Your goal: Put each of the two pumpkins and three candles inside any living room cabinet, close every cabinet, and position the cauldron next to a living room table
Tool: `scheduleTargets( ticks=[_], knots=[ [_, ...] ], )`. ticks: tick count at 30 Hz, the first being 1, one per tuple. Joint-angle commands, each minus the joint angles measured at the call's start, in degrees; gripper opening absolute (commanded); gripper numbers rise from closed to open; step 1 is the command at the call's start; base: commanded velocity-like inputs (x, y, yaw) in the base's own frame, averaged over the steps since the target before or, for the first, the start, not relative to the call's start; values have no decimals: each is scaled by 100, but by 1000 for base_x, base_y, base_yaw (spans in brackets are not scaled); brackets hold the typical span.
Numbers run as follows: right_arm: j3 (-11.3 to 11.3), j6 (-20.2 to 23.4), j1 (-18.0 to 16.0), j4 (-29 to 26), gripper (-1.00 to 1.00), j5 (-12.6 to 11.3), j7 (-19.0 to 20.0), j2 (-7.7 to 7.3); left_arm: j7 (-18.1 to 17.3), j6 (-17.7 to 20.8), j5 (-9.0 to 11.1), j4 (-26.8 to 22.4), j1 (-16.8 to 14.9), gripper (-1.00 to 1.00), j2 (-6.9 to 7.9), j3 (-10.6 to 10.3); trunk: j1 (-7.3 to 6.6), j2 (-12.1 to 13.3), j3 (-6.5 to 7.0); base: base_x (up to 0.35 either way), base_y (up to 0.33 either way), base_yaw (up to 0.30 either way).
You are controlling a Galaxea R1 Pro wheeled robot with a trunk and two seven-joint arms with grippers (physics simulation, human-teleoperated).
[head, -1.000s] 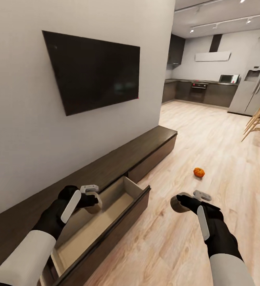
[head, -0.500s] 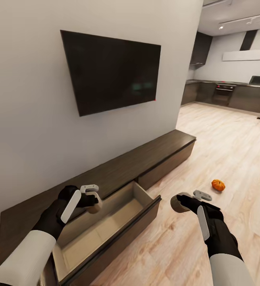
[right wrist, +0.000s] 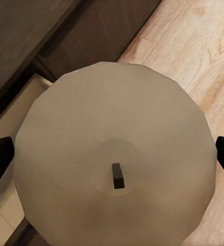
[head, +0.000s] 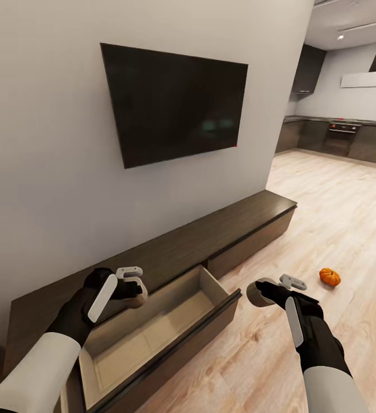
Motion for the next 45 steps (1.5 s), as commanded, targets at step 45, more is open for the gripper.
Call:
scheduleTargets(
  ticks=[45],
  knots=[
    [0, 0, 0, -17, -100, 16, -9, 8, -1, 0, -11, 4, -1, -100, 0, 0, 0, 0, 0, 166, -146, 189]
  ],
)
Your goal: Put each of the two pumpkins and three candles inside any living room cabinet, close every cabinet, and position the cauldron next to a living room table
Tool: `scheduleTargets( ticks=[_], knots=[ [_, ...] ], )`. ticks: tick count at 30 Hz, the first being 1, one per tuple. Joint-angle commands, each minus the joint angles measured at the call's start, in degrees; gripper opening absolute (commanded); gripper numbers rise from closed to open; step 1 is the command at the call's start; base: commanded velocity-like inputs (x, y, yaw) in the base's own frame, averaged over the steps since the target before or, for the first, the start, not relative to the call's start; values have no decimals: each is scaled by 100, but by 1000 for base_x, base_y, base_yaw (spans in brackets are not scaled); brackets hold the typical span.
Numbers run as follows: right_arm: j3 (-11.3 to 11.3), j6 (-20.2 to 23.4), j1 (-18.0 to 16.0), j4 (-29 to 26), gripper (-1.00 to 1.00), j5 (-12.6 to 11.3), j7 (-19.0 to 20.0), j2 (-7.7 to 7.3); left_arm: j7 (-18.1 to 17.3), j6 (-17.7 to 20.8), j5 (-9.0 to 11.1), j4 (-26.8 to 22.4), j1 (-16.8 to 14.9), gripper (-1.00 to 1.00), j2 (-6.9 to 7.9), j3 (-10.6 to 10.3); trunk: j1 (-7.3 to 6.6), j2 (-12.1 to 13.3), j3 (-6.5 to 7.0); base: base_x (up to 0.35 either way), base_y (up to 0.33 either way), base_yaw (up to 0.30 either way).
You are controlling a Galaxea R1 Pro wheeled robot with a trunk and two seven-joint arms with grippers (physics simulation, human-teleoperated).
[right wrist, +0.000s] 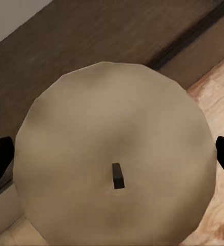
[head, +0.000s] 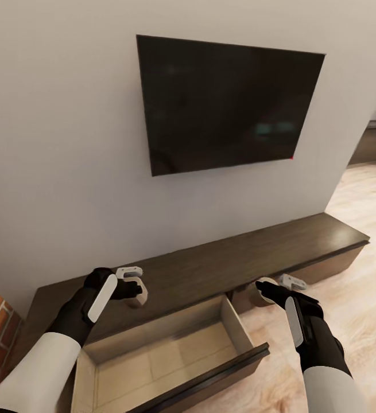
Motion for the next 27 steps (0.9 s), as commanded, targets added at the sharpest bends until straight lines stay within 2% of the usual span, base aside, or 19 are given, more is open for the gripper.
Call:
scheduleTargets(
  ticks=[1, 12, 27],
  knots=[
    [0, 0, 0, -1, -100, -11, 2, 0, 0, 1, -12, 0, 0, -100, 0, 2, 0, 0, 0, 75, -73, 285],
    [6, 0, 0, -8, -100, 14, -10, 0, 0, 1, -3, -7, 0, -100, -2, 9, 0, 0, 0, 10, -22, 99],
    [38, 0, 0, -1, -100, 16, -22, 0, 0, 1, -2, -5, 0, -100, 0, 9, 0, 0, 0, 0, -281, 274]
  ],
)
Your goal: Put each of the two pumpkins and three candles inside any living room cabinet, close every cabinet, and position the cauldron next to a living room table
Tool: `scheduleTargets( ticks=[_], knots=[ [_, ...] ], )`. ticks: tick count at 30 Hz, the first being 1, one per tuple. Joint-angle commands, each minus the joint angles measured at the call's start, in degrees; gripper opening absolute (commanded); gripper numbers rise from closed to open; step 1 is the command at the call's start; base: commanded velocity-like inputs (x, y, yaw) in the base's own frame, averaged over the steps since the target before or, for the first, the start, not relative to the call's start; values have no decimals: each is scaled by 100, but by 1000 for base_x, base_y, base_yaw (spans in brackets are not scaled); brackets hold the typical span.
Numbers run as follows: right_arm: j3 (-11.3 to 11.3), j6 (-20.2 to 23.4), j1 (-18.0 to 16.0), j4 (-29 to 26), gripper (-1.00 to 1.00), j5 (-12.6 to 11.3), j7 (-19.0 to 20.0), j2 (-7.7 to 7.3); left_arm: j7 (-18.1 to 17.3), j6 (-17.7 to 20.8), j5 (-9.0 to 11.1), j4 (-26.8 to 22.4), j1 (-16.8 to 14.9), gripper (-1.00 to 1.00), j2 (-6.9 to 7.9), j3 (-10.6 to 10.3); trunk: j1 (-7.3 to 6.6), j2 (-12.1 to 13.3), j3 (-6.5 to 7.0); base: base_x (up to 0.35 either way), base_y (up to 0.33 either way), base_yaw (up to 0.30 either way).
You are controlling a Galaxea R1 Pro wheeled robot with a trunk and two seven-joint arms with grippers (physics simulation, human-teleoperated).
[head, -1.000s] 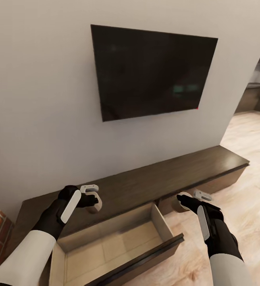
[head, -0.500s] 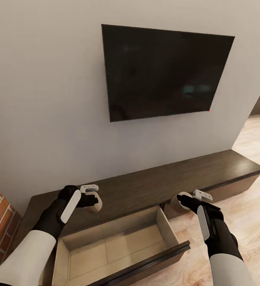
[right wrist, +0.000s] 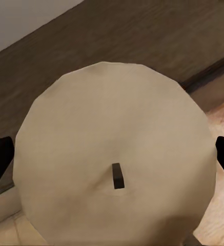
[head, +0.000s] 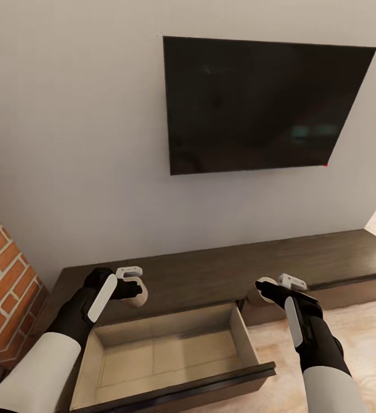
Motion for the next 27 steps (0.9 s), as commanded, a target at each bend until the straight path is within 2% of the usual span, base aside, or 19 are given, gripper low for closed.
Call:
scheduleTargets(
  ticks=[1, 4, 7, 10, 14, 17, 24, 27],
  knots=[
    [3, 0, 0, 0, -100, -2, -2, 0, -1, 0, 1, 2, 0, -100, 0, 0, 0, 0, 0, 0, -300, 286],
    [23, 7, 0, 0, -100, -2, -6, -1, -1, 0, 1, -2, 1, -100, 0, 0, 0, 0, 0, 0, -296, 286],
    [203, 3, 0, 10, -100, -2, -21, -7, -1, 0, 1, -3, 0, -100, 6, 7, 0, 0, 0, 30, -151, 286],
    [279, 0, 0, 16, -100, -2, -25, -8, -1, 0, 1, -3, 0, -100, 8, 8, 0, 0, 0, 10, -37, 286],
    [295, 0, 4, 21, -100, -2, -25, -9, -1, 0, 1, 3, 0, -100, 9, 184, 0, 0, 0, 1, -4, 286],
    [296, 0, 8, 23, -100, -2, -25, -9, -1, 0, 1, 4, 0, -100, 9, 233, 0, 0, 0, 0, -1, 260],
    [323, 7, 8, 32, -100, -10, 6, -9, -1, 0, 1, 5, 0, -100, 9, 246, 0, 0, 0, 0, 0, 41],
    [533, 2, 9, 22, -100, -3, 23, -9, -5, 0, 11, 2, 0, -100, 9, 278, 0, 0, 0, 0, 0, 2]
  ],
)
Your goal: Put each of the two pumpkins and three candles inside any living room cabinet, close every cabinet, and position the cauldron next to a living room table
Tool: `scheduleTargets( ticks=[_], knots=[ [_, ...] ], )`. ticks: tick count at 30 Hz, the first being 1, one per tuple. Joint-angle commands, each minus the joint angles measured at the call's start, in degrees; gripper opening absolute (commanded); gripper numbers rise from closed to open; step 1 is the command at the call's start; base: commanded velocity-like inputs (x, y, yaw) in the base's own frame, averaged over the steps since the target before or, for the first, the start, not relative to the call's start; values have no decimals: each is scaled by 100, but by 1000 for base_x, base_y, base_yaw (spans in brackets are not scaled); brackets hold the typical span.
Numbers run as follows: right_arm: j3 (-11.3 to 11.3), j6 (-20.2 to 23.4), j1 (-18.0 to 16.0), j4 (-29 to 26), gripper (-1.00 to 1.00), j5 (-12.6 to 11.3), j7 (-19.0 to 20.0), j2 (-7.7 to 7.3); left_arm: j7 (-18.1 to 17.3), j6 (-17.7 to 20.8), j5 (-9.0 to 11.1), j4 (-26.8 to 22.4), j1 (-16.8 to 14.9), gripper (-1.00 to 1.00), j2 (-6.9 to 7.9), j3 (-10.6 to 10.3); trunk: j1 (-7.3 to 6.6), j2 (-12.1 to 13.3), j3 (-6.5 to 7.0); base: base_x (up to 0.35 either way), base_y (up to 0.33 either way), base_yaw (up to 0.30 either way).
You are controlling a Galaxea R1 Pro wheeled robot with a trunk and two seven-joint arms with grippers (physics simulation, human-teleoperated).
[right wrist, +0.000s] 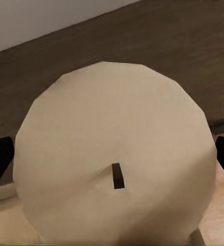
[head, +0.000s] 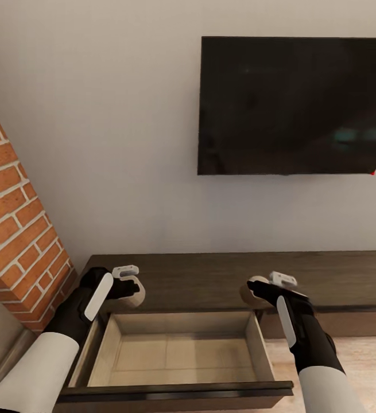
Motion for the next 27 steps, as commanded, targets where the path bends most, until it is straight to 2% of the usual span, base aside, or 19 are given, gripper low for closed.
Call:
scheduleTargets(
  ticks=[1, 3, 6, 7, 8, 9, 11, 12, 16, 18, 20, 21, 23, 25, 27],
  knots=[
    [78, 0, 3, -2, -100, 20, 6, -1, -2, 0, 4, -3, 0, -100, -3, 32, 0, 0, 0, 0, 0, 0],
    [361, -2, 33, -11, -100, 17, 10, 6, -4, 0, 13, -2, 1, -100, -19, 144, 0, 0, 0, 0, 0, 0],
    [615, -2, 47, -4, -100, 8, 13, 8, -12, 0, 17, 2, 0, -100, -42, 167, 0, 0, 0, 0, 0, 0],
    [1115, 15, 54, -1, -100, 2, -8, 3, -161, 0, 18, 3, 0, -100, -52, 288, 0, 0, 0, 0, 0, 0],
    [1266, 41, 53, 1, -100, -1, -16, 1, -205, 0, 18, 6, 0, -100, -58, 497, 0, 0, 0, 0, 0, 0],
    [1629, 103, 53, 160, -100, -5, -50, -6, -517, 0, 160, 74, 0, -100, -68, 1020, 0, 0, 0, 0, 0, 0],
    [1865, 170, 53, 368, -100, -5, -64, -8, -570, 7, 206, 91, 0, -100, -71, 1069, 0, 0, 0, 0, 0, 0],
    [2003, 373, 39, 523, -100, -5, -69, -9, -580, 12, 217, 128, 2, -100, -75, 1082, 0, 0, 0, 0, 0, 0],
    [2129, 1162, 0, 653, -100, 14, -67, -9, -582, 20, 200, 605, -42, -100, -111, 1061, 0, 0, 0, 0, 0, 0],
    [2150, 1395, -15, 684, -100, -1, -66, -4, -573, 15, 182, 872, -108, -100, -203, 1044, 0, 0, 0, 0, 0, 0],
    [2164, 1570, -32, 708, -100, -18, -65, 9, -500, 13, 168, 1112, -191, -100, -344, 942, 0, 0, 0, 0, 0, 0],
    [2175, 1671, -38, 714, -100, -21, -65, 39, -392, 14, 166, 1223, -239, -100, -412, 834, 0, 0, 0, 0, 0, 0],
    [2212, 1887, -45, 722, -100, -17, -57, 139, 122, 16, 175, 1522, -397, -100, -590, 512, 0, 0, 0, 0, 0, 0],
    [2231, 1968, -46, 724, -100, -17, -52, 179, 631, 15, 191, 1718, -469, -100, -765, 360, 0, 0, 0, 0, 0, 0],
    [2271, 2004, -46, 741, -100, -22, -47, 206, 1028, 14, 210, 1814, -498, -100, -861, 300, 0, 0, 0, 0, 0, 0]
  ],
)
